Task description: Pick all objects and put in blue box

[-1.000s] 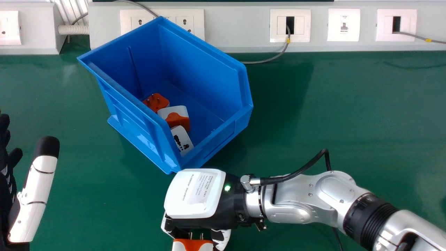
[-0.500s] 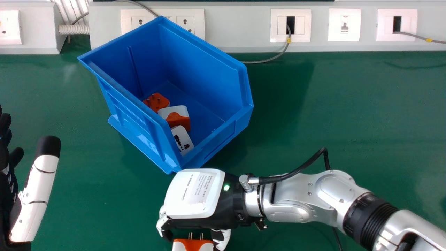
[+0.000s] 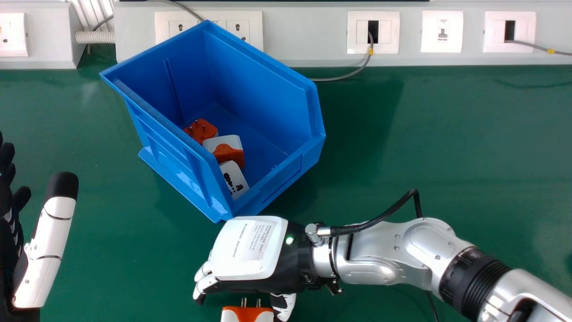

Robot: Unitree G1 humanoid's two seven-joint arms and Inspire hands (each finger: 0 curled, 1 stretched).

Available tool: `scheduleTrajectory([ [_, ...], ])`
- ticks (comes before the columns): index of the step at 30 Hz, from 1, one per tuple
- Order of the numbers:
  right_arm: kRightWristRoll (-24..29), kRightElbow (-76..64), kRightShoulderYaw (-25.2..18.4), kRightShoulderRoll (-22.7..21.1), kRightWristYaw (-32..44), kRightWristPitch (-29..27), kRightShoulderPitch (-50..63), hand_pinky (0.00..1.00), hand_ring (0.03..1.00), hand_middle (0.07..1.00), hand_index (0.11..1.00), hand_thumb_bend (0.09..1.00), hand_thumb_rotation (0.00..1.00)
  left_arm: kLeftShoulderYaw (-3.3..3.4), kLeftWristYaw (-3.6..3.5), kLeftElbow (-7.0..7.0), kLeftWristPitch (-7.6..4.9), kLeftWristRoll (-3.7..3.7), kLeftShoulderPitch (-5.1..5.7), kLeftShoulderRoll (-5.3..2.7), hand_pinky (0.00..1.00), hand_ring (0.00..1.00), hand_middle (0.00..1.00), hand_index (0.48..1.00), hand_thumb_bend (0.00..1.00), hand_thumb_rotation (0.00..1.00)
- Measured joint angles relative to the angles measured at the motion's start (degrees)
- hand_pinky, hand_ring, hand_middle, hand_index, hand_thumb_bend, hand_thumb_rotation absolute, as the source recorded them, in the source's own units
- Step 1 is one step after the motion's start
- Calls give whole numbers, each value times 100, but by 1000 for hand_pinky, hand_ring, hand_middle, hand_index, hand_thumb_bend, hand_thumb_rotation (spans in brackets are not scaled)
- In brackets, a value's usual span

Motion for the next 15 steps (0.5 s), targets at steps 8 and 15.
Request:
scheduleTrajectory([
  [8,39,-257,-92,-80,252,-16,141,604,767,814,768,582,0,-1,-1,-2,52,3,-5,3,950,1000,999,1000,648,852],
  [15,175,-454,-85,-99,613,-278,181,601,765,814,765,662,0,1,-3,-4,51,4,-2,8,947,1000,999,1000,651,853],
])
